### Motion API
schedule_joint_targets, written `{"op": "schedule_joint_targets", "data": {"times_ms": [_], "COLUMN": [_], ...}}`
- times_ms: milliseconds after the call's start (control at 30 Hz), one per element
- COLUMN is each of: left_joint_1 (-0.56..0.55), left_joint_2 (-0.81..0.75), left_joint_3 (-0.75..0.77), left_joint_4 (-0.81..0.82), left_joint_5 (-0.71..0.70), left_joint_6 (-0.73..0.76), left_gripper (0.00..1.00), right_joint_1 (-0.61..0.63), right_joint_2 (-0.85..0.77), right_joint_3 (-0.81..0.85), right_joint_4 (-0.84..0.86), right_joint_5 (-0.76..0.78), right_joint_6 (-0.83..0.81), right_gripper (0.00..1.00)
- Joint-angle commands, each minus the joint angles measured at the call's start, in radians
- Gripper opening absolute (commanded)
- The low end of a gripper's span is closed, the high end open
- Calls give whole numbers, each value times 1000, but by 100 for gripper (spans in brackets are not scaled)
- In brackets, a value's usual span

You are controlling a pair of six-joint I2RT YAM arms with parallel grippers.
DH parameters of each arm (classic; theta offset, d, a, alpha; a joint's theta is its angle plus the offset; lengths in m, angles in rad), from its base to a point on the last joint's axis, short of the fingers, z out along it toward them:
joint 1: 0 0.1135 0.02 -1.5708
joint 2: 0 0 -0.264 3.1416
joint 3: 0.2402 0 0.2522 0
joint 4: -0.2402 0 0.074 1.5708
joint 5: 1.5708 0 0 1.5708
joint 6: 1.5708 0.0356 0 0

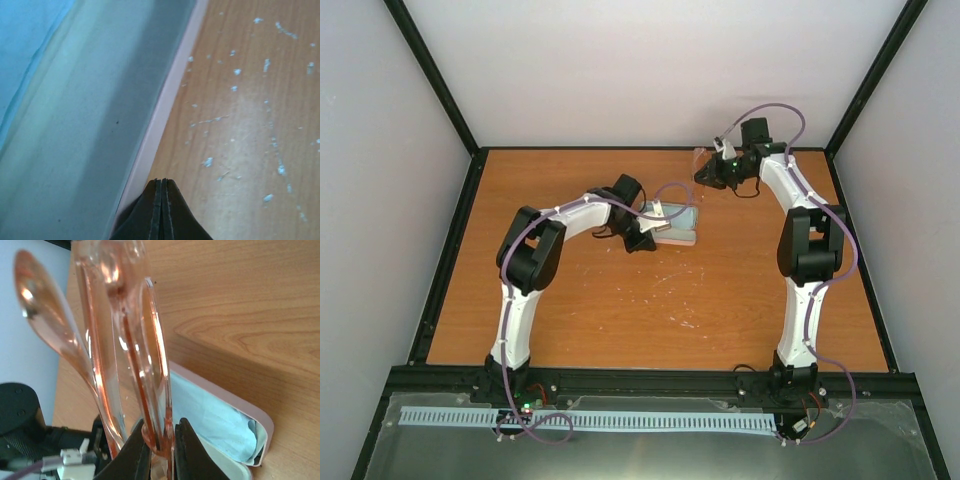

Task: Organize the sunglasses
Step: Adjust the sunglasses case at the center of the board, then place the sunglasses in the sunglasses case.

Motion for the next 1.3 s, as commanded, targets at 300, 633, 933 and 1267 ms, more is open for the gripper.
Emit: {"op": "schedule_joint_targets", "data": {"times_ms": [300,633,933,1267], "left_joint_1": [121,142,143,146], "left_joint_2": [50,196,176,97], "left_joint_3": [99,370,371,271], "left_joint_4": [37,47,62,119], "left_joint_5": [-102,-101,-95,-78], "left_joint_6": [37,-11,-22,-39], "left_gripper": [3,6,7,7], "right_joint_1": [1,72,114,117], "right_joint_2": [-31,63,93,76], "right_joint_3": [-36,54,65,-47], "right_joint_4": [-67,-164,-174,-64], "right_joint_5": [-41,17,47,64], "right_joint_6": [-101,-175,-62,175], "right_gripper": [3,3,3,3]}}
